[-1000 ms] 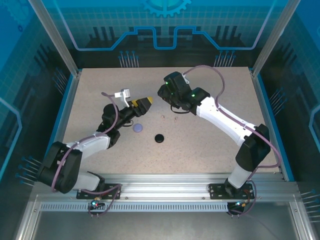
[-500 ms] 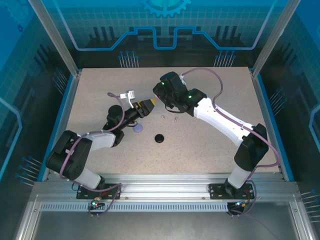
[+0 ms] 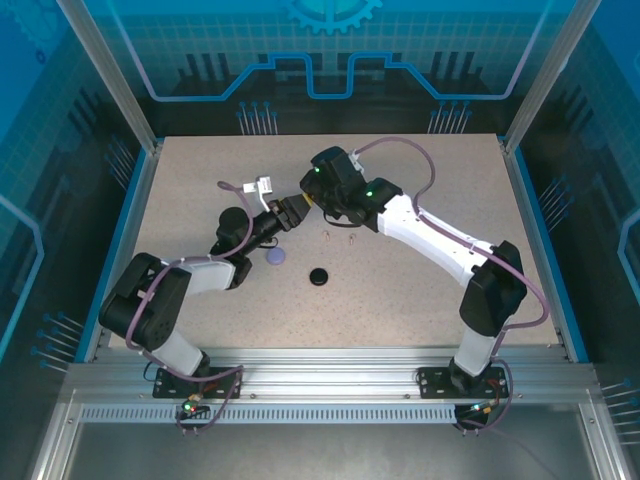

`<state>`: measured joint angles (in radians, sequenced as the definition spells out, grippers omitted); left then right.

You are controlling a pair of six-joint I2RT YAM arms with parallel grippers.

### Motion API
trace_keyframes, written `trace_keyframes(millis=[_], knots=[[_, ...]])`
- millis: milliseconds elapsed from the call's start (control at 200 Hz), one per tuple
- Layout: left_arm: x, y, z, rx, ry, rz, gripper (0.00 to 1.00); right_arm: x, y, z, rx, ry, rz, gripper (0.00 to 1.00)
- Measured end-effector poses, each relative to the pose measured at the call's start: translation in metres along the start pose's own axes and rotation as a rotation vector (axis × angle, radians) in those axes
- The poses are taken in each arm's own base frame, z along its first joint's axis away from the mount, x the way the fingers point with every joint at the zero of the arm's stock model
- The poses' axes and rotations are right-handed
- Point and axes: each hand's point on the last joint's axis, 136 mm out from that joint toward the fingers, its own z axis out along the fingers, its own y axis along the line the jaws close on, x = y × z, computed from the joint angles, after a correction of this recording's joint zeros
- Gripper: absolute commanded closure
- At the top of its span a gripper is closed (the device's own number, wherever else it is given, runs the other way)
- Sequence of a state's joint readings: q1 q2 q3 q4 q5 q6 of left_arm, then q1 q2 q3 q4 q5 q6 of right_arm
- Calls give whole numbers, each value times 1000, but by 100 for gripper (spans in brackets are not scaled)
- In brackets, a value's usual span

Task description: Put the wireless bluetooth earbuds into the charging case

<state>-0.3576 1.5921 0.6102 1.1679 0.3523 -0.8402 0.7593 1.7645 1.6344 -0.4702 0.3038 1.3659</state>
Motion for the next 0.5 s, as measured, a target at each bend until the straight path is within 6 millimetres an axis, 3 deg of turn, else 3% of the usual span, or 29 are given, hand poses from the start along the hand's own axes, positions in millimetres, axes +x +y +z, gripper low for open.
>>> trace_keyframes(millis=[265,500], knots=[[-2,-4,4,25,-8,6,46,1,4,-1,-9,-1,-2,69],[-3,-7,6,53,-21,-1,53,1,5,-1,-12,-5,6,69]])
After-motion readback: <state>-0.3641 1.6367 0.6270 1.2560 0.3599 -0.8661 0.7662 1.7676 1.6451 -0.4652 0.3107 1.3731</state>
